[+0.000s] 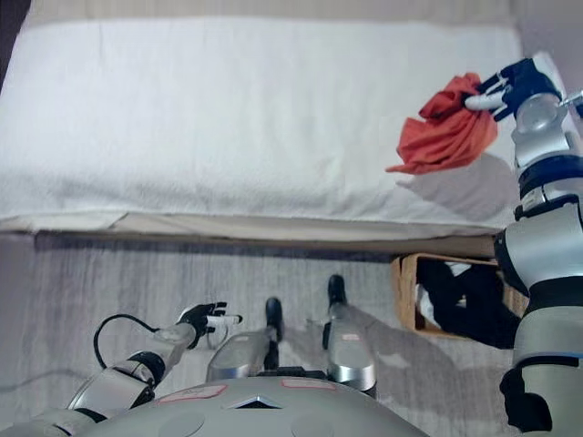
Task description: Put the clothes on the bed into the basket.
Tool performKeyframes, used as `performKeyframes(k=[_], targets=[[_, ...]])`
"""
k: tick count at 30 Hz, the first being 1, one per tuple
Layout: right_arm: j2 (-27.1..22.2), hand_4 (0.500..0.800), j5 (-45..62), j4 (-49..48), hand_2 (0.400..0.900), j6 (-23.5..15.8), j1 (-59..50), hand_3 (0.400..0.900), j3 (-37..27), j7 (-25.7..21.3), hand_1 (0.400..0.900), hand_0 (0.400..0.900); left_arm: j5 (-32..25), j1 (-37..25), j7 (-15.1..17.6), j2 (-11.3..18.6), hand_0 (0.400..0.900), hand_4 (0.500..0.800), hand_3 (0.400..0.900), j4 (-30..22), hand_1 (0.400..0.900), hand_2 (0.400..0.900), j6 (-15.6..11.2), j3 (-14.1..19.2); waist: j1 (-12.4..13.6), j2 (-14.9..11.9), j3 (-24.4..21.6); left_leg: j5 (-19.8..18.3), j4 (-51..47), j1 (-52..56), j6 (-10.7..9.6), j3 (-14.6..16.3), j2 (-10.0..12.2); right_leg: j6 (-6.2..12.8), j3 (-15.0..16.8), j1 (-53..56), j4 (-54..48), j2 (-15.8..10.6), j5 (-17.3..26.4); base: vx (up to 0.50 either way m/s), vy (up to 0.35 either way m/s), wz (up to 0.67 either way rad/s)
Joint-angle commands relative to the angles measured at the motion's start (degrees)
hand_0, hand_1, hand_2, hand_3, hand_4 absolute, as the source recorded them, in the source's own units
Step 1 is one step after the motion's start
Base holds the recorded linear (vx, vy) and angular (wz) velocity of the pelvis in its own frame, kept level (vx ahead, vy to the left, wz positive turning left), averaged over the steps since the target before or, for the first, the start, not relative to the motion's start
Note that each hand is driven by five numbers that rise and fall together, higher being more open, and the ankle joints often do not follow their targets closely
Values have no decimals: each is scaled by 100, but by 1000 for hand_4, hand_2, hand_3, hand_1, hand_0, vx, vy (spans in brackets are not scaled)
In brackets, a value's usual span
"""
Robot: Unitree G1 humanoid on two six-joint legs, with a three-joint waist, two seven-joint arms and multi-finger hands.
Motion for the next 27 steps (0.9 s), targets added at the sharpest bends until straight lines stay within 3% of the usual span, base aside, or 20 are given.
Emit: performKeyframes(k=[1,13,27], targets=[[-715,500,-305,235,400,-155,-218,400,189,-91,400,400,257,200,41,396,900,800,900,474,900,900,67,-16,-88,4,-459,-671,220,86,-82,163,138,484,392,32,249,-227,-513,-3,68,-44],[-1474,500,-390,482,400,-93,548,400,-346,61,400,400,340,324,31,562,900,800,900,475,900,900,88,223,-434,7,-702,-1010,366,575,118,741,15,699,938,113,354,-108,-380,-10,57,-41],[-1607,500,-421,494,400,-43,1145,400,-782,127,400,400,383,356,81,650,900,800,900,420,900,900,89,372,-624,229,-612,-1242,665,681,205,1068,-40,803,1135,89,384,-92,-289,-13,18,-16]])
